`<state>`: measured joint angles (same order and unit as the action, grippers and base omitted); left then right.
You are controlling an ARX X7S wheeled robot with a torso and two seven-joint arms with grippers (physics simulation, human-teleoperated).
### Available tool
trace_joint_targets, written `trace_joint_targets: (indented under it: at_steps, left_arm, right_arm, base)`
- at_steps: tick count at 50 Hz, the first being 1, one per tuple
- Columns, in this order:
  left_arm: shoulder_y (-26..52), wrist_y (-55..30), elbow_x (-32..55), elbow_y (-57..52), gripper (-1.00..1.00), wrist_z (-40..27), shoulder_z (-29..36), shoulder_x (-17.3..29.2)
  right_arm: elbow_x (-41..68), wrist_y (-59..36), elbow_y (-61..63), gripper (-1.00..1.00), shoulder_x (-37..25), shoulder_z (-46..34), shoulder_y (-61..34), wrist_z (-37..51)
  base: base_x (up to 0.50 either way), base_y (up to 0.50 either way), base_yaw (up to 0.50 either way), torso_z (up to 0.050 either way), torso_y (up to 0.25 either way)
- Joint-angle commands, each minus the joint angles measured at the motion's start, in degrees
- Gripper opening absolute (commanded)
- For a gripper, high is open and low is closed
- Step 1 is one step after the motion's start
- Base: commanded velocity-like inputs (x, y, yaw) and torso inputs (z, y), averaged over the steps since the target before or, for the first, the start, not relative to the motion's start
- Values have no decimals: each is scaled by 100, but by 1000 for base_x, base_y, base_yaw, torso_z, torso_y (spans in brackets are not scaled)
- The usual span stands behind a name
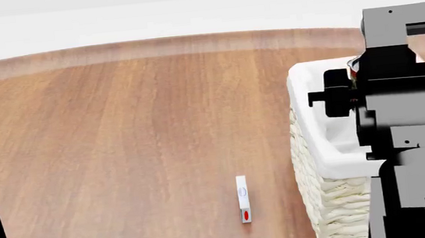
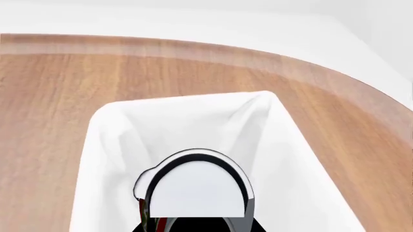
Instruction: Pick up the tomato sauce, and put it in the basket.
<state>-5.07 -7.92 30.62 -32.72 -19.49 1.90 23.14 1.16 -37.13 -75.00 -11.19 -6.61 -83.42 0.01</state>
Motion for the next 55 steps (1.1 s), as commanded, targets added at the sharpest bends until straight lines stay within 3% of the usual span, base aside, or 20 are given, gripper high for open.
trace_joint_targets:
  at_steps: [1,26,27,43,55]
  left_arm:
    - [-18,37,-14,31,100,0,23,1]
    - [-29,74,-26,60,100,-15,58,34]
    - [-32,83,-30,72,100,-10,58,34]
    - [-12,40,-2,-4,100,-64,81,64]
    - [8,44,2,12,100,-73,112,67]
  right_arm:
    - [-97,-163,1,-100,-60,23,75,-29]
    - [-114,-279,1,-100,-90,61,170,83]
    - [-104,-252,1,100,-93,82,162,99]
    - [-124,3,1,100,-62,36,-108,122]
    - [-169,745,2,100,165,-241,-483,-77]
  base:
    - [0,0,0,0,0]
    - [0,0,0,0,0]
    - [0,0,0,0,0]
    - [0,0,0,0,0]
    - [0,0,0,0,0]
